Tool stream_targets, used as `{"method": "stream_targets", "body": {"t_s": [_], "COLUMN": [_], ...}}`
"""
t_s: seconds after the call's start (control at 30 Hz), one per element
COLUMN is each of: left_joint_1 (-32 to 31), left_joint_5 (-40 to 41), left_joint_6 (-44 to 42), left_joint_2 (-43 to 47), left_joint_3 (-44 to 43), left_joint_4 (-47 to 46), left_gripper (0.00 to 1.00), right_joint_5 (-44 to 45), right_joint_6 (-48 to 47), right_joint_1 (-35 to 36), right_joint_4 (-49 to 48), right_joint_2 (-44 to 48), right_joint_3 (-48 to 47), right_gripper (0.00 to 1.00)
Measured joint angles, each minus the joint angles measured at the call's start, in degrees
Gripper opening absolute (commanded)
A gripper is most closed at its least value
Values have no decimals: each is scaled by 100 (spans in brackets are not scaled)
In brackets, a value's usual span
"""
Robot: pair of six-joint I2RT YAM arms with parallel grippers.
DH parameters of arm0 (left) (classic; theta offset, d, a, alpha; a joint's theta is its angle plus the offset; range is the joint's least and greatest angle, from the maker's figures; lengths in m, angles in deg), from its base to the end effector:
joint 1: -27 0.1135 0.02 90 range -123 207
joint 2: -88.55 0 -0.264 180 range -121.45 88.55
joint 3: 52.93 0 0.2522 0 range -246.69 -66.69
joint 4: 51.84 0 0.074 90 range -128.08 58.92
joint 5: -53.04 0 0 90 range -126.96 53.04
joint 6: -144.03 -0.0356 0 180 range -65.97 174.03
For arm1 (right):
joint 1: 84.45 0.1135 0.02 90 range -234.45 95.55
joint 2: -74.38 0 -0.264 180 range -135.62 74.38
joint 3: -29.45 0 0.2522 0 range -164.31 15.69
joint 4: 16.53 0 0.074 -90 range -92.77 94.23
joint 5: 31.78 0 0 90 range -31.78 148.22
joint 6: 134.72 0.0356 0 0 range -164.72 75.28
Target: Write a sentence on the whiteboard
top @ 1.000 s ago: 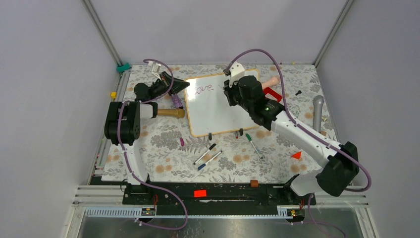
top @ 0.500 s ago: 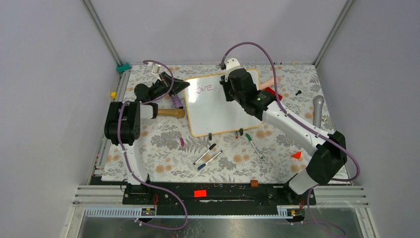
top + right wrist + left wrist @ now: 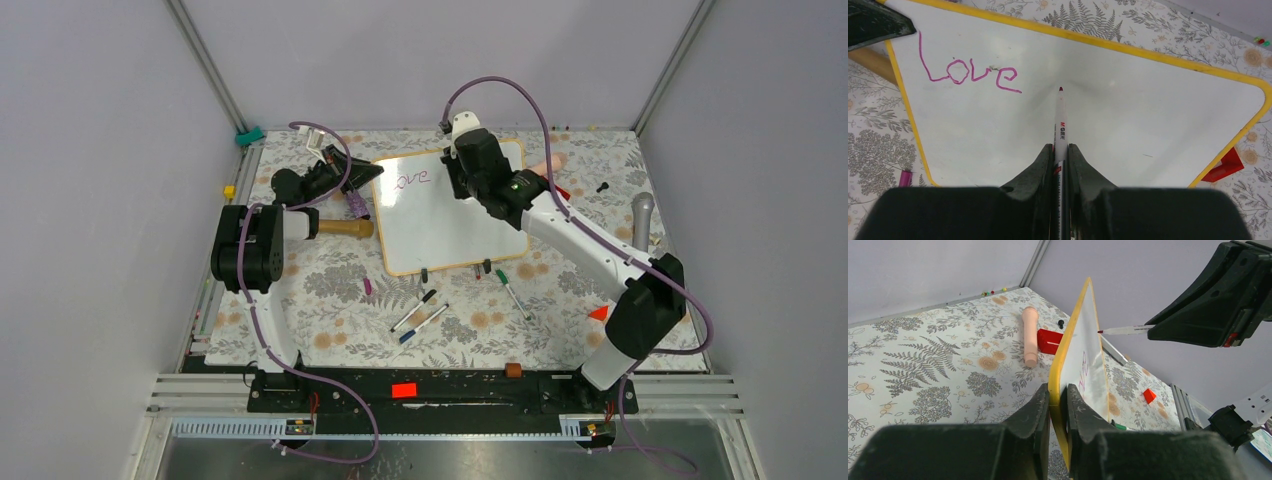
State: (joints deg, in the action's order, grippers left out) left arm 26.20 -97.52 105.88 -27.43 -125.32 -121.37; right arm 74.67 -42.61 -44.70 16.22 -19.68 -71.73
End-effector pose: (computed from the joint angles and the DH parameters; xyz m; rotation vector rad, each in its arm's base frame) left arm 0.4001 -0.0366 0.2170 0.4483 1.4218 -1.3429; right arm 0.3036 0.2394 0.3613 -0.4717 1.9467 0.1792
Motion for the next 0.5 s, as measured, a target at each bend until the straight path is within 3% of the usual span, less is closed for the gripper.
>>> {"method": "stream_targets", "body": {"t_s": [0.5], "left_joint_1": [-2], "left_joint_5": [0], "left_joint_6": [0], "left_joint_2": [0], "left_joint_3": [0], "left_joint_4": [-2], "left_gripper": [0], "right_joint_5": [48], "right_joint_6": [79], "right_joint_1": [-157], "right_joint_4": [234], "right_joint_2": [-96], "right_joint_3": [-26], "right_gripper": [0]}}
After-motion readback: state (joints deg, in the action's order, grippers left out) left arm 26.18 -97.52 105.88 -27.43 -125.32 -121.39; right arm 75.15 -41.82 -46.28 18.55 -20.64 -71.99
